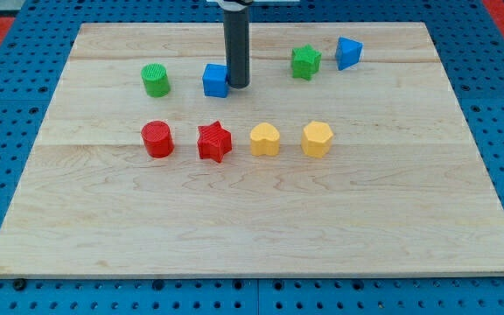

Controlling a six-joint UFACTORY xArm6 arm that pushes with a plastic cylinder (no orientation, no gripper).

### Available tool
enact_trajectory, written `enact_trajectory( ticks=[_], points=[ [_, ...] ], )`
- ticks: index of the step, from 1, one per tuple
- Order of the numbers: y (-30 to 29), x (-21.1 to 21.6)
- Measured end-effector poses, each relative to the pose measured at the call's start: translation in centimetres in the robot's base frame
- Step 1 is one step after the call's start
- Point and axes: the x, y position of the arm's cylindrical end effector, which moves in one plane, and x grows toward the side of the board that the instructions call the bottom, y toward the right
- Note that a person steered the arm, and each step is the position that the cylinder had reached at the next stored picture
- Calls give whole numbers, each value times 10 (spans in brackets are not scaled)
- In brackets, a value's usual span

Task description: Push green star to the right of blue cube

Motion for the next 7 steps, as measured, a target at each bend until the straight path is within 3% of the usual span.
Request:
enact_trajectory(
  ticks=[1,4,6,7],
  points=[
    [9,2],
    [190,8],
    [212,-92],
    [190,-113]
  ],
)
